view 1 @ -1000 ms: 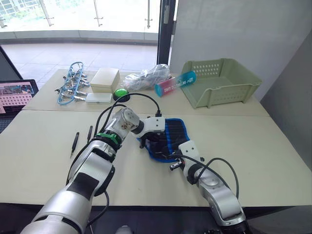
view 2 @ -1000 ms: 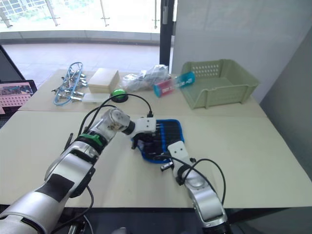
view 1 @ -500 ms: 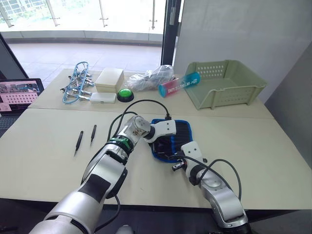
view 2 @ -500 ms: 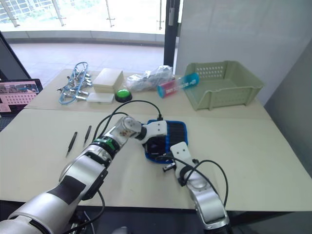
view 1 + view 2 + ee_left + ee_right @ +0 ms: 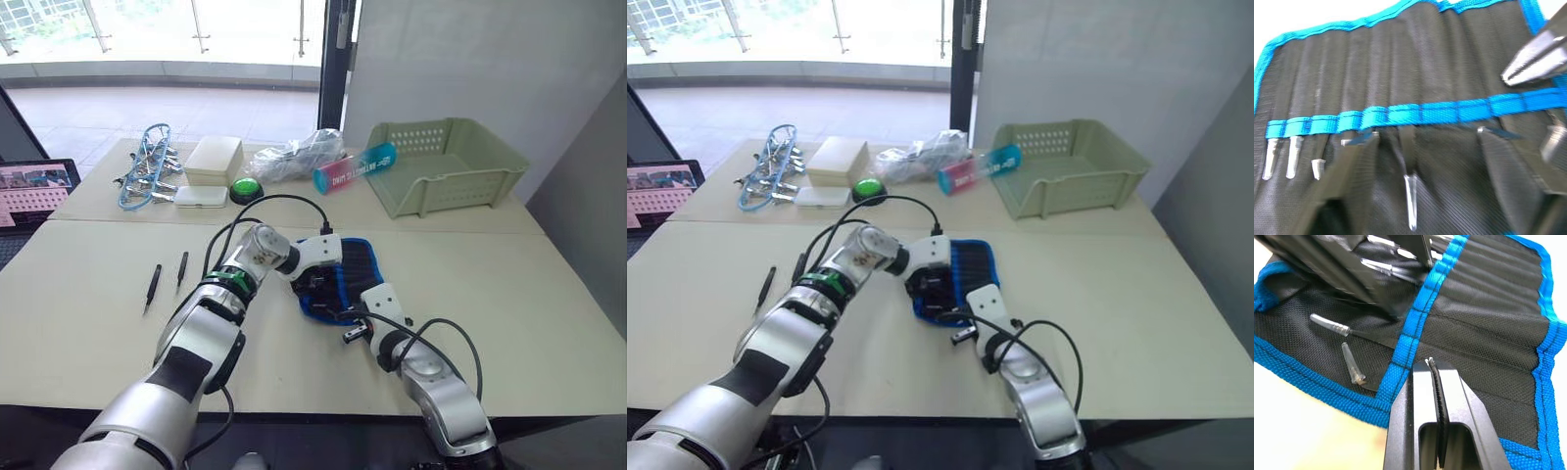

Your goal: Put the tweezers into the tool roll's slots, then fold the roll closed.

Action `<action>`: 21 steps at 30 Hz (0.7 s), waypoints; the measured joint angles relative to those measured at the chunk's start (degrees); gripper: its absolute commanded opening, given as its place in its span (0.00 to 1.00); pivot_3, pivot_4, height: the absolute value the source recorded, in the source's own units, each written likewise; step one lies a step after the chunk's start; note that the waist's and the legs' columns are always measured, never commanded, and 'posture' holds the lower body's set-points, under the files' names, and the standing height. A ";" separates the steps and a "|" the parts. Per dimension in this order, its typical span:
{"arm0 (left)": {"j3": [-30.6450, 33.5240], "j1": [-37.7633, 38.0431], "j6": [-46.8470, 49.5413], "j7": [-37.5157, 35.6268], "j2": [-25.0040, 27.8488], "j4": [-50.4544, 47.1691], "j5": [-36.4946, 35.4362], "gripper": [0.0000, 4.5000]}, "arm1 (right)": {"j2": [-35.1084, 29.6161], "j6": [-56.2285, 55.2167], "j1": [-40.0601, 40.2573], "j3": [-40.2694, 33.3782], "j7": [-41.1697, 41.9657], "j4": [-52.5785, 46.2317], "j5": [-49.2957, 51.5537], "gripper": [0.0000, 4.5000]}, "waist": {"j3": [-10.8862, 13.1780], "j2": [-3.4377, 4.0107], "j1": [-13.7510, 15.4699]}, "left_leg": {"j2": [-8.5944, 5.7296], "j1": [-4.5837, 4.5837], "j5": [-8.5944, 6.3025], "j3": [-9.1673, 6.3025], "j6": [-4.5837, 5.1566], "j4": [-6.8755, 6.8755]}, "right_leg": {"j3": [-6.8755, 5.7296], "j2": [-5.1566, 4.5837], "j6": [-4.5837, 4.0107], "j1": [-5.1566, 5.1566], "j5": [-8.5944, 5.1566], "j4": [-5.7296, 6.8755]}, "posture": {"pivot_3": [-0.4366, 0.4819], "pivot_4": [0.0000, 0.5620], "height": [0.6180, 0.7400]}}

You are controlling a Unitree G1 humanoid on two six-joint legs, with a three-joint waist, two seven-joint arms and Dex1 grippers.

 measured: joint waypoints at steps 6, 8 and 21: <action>9.39 7.41 12.50 -1.59 11.41 -18.47 -7.96 0.82 | -0.10 0.00 -0.55 0.22 0.81 0.48 0.08 0.00 | 0.03 0.12 -0.86 | 0.00 0.07 0.12 -0.01 -0.21 -0.06 | 0.02 0.00 0.00 0.08 -0.01 0.02 | 0.48 0.27 0.81; 13.03 13.74 18.55 -1.13 15.24 -26.16 -11.10 0.82 | -0.13 -0.01 -0.83 0.34 1.09 0.67 0.15 0.00 | 0.05 0.15 -1.15 | 0.00 0.08 0.12 -0.01 -0.21 -0.07 | 0.03 0.00 0.00 0.07 -0.01 0.04 | 0.48 0.27 0.81; 48.12 58.63 43.72 15.96 25.17 -67.96 -25.57 0.99 | -2.44 -0.04 -2.55 0.14 3.67 2.62 0.33 0.00 | 0.07 0.12 -1.00 | 0.01 0.11 -0.01 -0.09 0.00 -0.06 | 0.07 0.00 0.00 0.12 -0.01 -0.02 | 0.48 0.27 0.81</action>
